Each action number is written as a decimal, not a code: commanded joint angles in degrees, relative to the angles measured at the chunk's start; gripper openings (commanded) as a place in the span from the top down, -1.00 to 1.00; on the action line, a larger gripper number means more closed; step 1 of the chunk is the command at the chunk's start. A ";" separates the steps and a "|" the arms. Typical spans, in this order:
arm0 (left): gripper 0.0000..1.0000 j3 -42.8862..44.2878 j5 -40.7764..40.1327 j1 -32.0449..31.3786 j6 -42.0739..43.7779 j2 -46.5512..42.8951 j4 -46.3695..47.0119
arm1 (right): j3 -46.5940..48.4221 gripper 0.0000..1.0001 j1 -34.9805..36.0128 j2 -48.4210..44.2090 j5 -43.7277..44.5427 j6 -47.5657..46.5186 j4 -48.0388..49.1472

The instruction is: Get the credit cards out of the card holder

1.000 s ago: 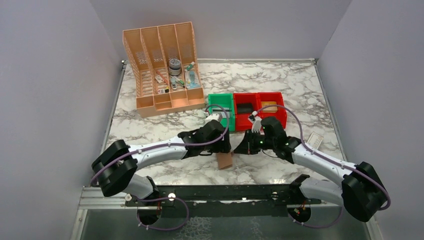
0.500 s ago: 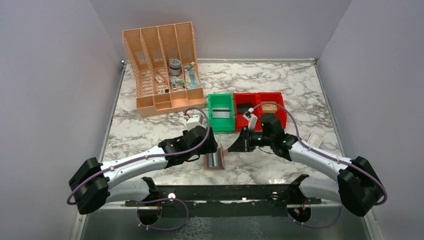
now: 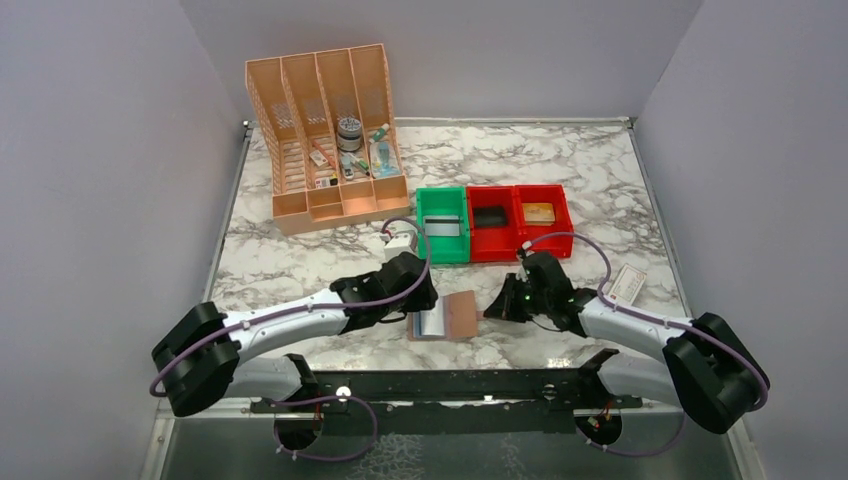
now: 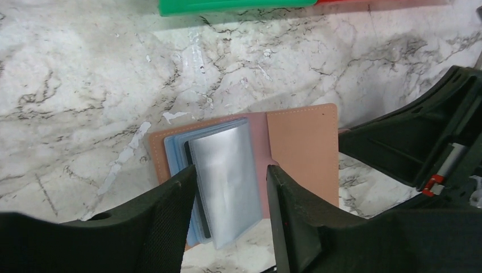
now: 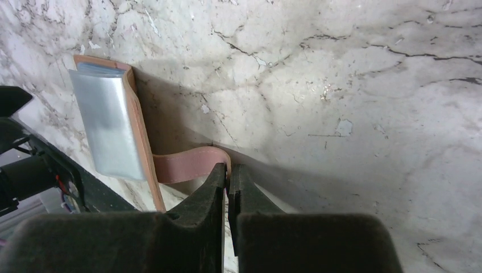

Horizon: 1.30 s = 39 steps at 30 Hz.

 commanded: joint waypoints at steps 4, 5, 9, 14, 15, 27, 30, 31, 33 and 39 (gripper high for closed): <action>0.15 4.80 5.65 -0.20 2.68 8.72 0.81 | -0.31 0.98 0.10 2.30 7.66 -1.56 -0.14; 0.15 5.08 5.26 -0.32 2.35 9.29 -0.03 | -0.11 0.98 0.07 2.58 7.71 -1.68 -0.09; 0.07 3.14 3.67 -0.51 0.45 8.29 -0.76 | 0.35 0.98 0.10 3.54 7.54 -2.01 -0.20; -0.05 0.86 2.86 -0.63 -1.33 4.91 -1.42 | 0.02 0.98 0.10 3.39 7.38 -1.88 0.09; -0.07 0.50 2.75 -0.64 -1.69 4.17 -1.55 | 0.08 0.98 0.08 3.33 7.36 -1.88 -0.02; -0.10 -1.90 5.32 -1.16 -4.40 4.46 -1.44 | -0.49 0.98 0.09 2.69 6.92 -1.62 0.15; -0.09 -1.61 5.71 -1.21 -4.13 5.62 -1.05 | -0.40 0.98 0.10 2.74 7.80 -1.66 -0.40; -0.07 -1.40 6.09 -1.29 -3.90 6.00 -0.58 | -0.32 0.98 0.10 2.70 7.95 -1.63 -0.55; -0.04 -0.99 6.27 -1.70 -3.73 6.80 0.00 | -0.33 0.98 0.10 2.81 7.85 -1.64 -0.37; 0.08 -0.50 6.64 -2.50 -4.09 8.96 1.14 | -0.30 0.98 0.10 3.22 7.68 -1.53 -0.48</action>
